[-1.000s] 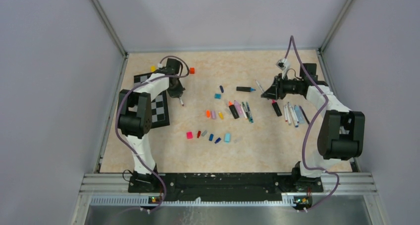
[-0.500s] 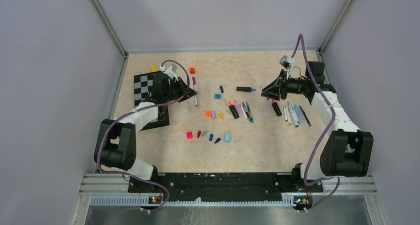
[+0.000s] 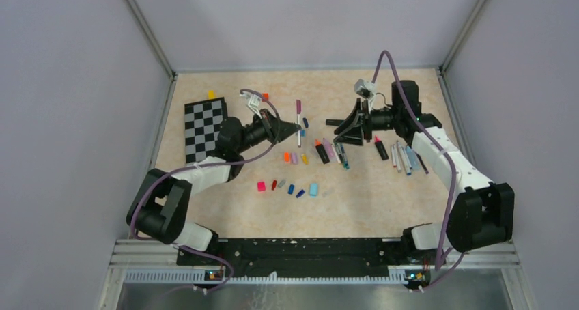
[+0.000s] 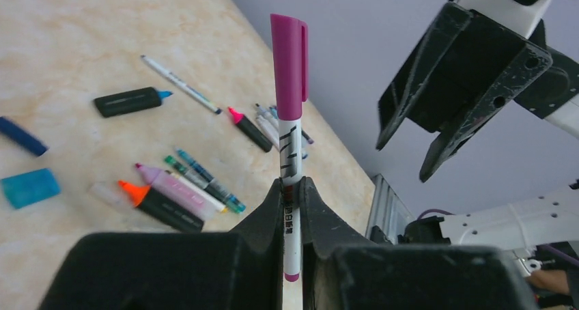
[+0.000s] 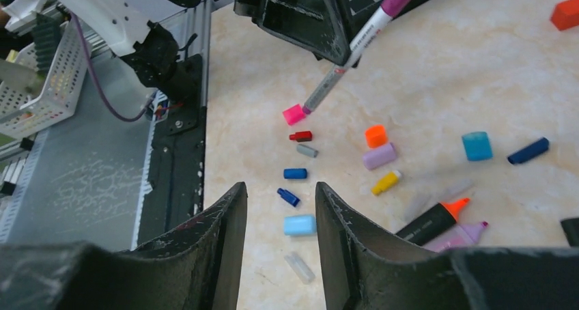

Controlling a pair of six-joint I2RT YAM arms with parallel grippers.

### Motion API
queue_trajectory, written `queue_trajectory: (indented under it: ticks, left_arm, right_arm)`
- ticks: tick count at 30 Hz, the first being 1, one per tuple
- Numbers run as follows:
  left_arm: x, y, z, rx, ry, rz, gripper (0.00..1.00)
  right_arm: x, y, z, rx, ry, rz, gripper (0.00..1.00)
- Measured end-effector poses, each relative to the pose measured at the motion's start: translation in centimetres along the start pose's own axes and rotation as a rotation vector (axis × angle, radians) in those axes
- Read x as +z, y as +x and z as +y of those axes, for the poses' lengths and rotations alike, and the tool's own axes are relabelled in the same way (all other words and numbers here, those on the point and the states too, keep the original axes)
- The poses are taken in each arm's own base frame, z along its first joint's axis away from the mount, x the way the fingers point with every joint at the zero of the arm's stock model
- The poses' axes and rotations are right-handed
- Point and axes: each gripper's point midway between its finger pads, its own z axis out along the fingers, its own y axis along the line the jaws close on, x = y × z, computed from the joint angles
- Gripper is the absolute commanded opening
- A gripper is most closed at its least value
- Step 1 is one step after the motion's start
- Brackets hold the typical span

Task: Open the pen caps
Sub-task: Pick up the pen from the center of the board.

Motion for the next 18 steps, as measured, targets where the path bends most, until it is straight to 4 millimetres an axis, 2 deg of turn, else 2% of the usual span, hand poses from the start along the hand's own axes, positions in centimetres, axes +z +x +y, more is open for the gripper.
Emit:
queue_trajectory:
  ticks: [6,8,11,18]
  left_arm:
    - [1.3,0.9,-3.6,0.026,0.1,-0.008,0.0]
    - [1.6,1.0,-4.2,0.03,0.112,-0.018,0.0]
    - [1.9,1.2,-4.9,0.033,0.122,-0.029,0.0]
    - [2.6,1.8,-5.8,0.032,0.124,-0.045,0.0]
  right_arm:
    - [2.4,-1.3,1.7,0.055,-0.051,-0.013,0.49]
    - [2.7,-1.5,1.7,0.084,-0.054,-0.033,0.51]
    - [3.0,-0.8,1.5,0.157,-0.051,-0.051,0.55]
    - [3.8,-0.4,1.1,0.265,-0.053,-0.089,0.55]
